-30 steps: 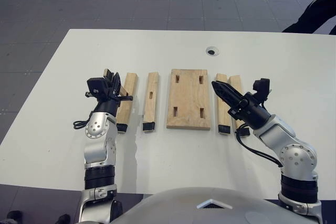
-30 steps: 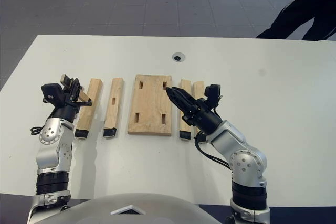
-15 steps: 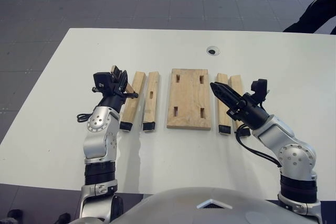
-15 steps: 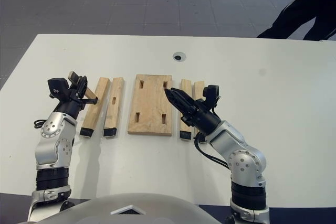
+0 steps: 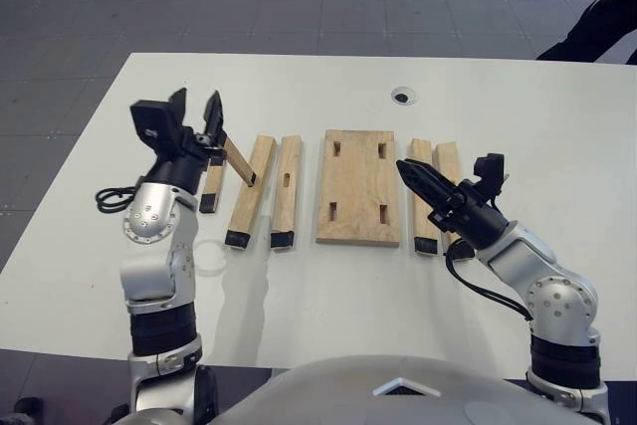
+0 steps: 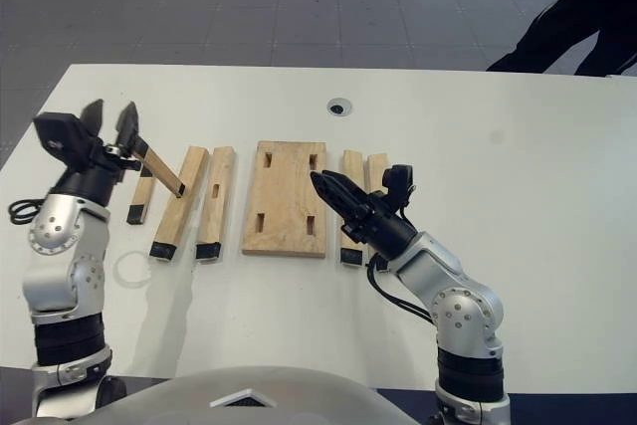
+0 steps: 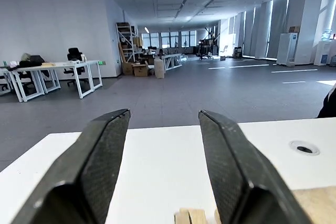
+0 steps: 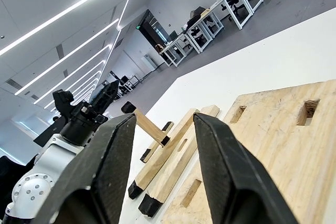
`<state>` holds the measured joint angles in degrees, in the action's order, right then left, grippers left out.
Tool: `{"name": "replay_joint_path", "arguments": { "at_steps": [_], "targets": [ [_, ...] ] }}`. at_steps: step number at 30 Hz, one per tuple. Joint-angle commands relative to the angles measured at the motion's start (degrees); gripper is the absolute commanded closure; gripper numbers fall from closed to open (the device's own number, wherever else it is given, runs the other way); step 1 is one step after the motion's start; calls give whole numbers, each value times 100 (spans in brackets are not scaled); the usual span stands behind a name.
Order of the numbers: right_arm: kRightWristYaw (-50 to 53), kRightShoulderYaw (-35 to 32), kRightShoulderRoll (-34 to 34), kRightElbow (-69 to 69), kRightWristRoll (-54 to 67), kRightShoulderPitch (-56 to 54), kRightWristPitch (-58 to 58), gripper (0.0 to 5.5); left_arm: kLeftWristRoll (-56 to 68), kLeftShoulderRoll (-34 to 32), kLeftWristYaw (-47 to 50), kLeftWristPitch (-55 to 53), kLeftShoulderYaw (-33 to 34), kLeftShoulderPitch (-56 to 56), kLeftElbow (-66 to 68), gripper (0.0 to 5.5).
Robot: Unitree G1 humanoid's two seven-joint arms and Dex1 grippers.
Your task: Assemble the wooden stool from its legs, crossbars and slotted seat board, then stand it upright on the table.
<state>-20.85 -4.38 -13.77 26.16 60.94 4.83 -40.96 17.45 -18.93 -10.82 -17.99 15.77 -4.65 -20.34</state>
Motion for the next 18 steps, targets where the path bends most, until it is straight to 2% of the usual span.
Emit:
{"name": "replay_joint_path", "arguments": {
  "at_steps": [1,7,18],
  "targets": [
    [64,25,43,86,-56,45,39,349,692,-307,44,-905,320,-712,-495,307],
    [128,61,105,148,-121,102,99,349,1020,-420,320,-2004,390,-1774,602,307],
    [127,95,118,122,-186,39,98,349,750,-113,396,-1979,-47,-1921,1142,307]
  ]
}}
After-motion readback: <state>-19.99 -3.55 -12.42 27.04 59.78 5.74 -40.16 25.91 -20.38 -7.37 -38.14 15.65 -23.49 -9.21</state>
